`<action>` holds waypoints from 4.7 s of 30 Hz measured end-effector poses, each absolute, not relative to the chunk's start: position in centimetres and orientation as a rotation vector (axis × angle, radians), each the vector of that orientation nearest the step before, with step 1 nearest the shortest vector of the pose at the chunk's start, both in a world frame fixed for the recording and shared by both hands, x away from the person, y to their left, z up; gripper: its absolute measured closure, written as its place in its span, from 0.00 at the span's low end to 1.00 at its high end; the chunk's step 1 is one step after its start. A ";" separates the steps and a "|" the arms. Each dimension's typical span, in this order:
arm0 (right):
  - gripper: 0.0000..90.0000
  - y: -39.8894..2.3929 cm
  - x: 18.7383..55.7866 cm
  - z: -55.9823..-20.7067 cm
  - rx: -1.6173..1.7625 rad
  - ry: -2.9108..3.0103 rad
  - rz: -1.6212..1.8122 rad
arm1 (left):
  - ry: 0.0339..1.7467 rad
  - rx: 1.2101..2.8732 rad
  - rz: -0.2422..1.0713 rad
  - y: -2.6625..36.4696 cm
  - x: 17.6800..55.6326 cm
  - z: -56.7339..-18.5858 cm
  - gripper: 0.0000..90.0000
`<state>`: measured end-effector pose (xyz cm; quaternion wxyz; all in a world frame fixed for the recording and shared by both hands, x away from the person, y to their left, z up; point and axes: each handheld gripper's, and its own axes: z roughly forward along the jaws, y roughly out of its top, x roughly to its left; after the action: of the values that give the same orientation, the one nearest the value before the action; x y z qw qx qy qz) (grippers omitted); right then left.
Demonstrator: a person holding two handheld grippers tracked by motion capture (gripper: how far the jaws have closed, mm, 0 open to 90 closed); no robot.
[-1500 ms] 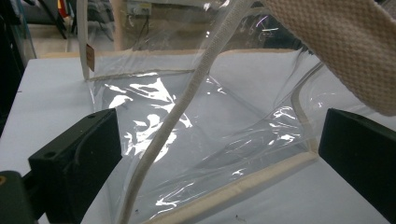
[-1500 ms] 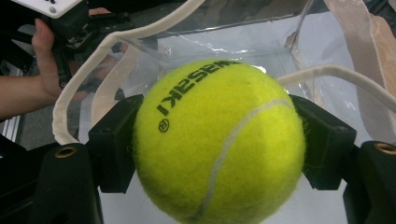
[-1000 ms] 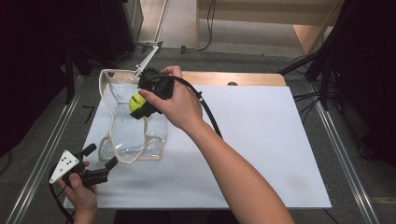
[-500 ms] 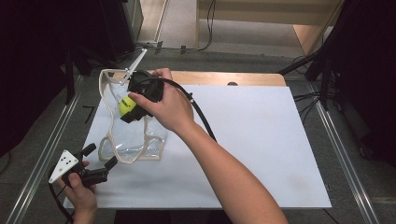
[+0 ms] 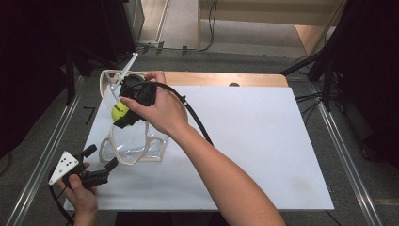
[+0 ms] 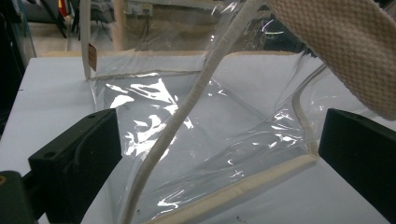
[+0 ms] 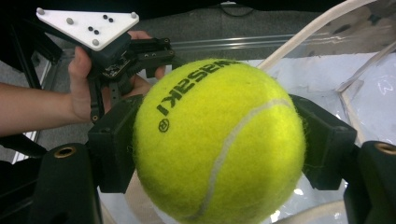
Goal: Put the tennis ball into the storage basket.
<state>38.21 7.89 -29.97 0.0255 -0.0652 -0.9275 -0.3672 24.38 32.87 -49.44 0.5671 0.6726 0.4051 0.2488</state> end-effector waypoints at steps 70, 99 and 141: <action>0.00 -1.4 37.5 -33.7 -0.541 -2.962 -1.197 | 0.952 1.582 0.581 32.8 24.4 -49.5 0.00; 0.00 -8.6 35.8 -40.6 -0.785 -2.843 -1.335 | 0.949 1.584 0.582 32.8 24.4 -49.5 0.00; 0.00 -19.1 30.8 -46.9 -1.146 -2.754 -1.452 | 0.941 1.578 0.577 32.9 24.3 -49.5 0.00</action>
<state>30.83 -19.12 -46.89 -0.0878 -0.3442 -0.8268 -0.4361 24.32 32.89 -49.53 0.5712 0.6727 0.4011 0.2458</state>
